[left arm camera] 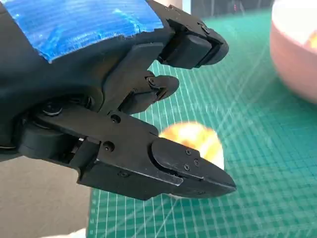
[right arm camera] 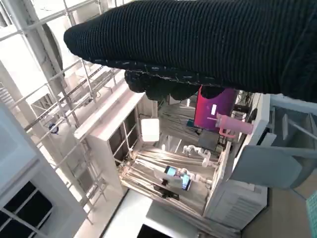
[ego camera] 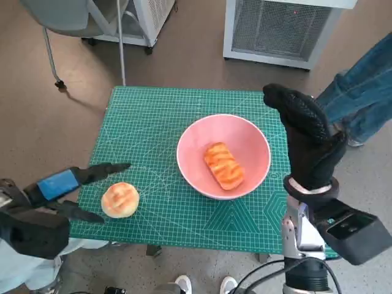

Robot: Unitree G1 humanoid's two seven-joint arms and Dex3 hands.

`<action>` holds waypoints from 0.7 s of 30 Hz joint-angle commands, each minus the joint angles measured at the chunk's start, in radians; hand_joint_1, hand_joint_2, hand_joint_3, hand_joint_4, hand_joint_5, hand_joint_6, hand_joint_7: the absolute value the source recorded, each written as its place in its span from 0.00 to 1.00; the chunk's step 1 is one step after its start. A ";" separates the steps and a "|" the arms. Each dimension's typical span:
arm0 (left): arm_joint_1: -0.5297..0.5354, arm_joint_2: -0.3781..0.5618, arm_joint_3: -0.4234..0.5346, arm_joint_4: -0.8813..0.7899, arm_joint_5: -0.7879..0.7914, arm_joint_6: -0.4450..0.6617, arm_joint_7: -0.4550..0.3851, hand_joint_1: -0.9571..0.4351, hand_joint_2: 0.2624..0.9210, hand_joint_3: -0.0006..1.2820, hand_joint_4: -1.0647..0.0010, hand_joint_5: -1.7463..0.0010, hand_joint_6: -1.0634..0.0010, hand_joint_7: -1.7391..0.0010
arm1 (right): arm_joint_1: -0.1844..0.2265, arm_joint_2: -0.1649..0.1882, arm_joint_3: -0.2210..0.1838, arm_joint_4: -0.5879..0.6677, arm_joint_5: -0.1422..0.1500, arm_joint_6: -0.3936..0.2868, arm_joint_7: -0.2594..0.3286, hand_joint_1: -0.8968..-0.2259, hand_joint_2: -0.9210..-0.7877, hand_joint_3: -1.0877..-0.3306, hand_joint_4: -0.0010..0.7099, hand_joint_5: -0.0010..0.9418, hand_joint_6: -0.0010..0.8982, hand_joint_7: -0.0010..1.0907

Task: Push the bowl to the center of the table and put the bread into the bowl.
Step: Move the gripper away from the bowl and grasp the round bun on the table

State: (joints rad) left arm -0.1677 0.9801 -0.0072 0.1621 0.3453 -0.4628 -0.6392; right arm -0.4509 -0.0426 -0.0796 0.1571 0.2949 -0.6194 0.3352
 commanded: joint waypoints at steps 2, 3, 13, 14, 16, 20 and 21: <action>-0.040 -0.026 -0.068 0.086 0.075 -0.042 0.047 0.68 0.81 0.01 0.81 1.00 0.70 0.99 | 0.015 -0.005 -0.005 0.010 0.009 0.005 0.010 0.45 0.00 0.43 0.38 0.02 0.00 0.68; -0.044 -0.028 -0.076 0.096 0.084 -0.045 0.053 0.68 0.82 0.01 0.81 1.00 0.70 0.99 | 0.015 -0.005 -0.005 0.010 0.008 0.005 0.009 0.45 0.00 0.43 0.38 0.02 0.00 0.68; -0.079 -0.065 -0.170 0.197 0.187 -0.042 0.107 0.68 0.82 0.01 0.83 1.00 0.71 1.00 | 0.016 -0.011 -0.014 0.005 0.010 0.007 0.003 0.45 0.00 0.43 0.37 0.02 0.00 0.68; -0.081 -0.070 -0.178 0.205 0.196 -0.037 0.111 0.68 0.83 0.01 0.83 1.00 0.71 1.00 | 0.016 -0.011 -0.014 0.004 0.008 0.007 0.001 0.45 0.00 0.43 0.37 0.02 0.00 0.68; -0.087 -0.078 -0.195 0.222 0.214 -0.026 0.121 0.69 0.84 0.01 0.82 1.00 0.70 0.99 | 0.016 -0.010 -0.013 0.002 0.005 0.008 -0.002 0.45 0.00 0.43 0.37 0.02 0.00 0.68; -0.099 -0.088 -0.225 0.249 0.256 -0.008 0.151 0.70 0.90 0.02 0.73 0.98 0.60 0.97 | 0.017 -0.009 -0.013 -0.002 0.003 0.010 -0.002 0.45 0.00 0.43 0.37 0.02 0.00 0.68; -0.102 -0.089 -0.231 0.255 0.265 -0.006 0.159 0.70 0.93 0.02 0.69 0.97 0.56 0.95 | 0.017 -0.009 -0.013 -0.002 0.003 0.010 -0.002 0.45 0.00 0.43 0.37 0.02 0.00 0.68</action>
State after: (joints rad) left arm -0.2717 0.9096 -0.2016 0.3839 0.5629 -0.4926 -0.4892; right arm -0.4505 -0.0485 -0.0925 0.1566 0.3076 -0.6194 0.3366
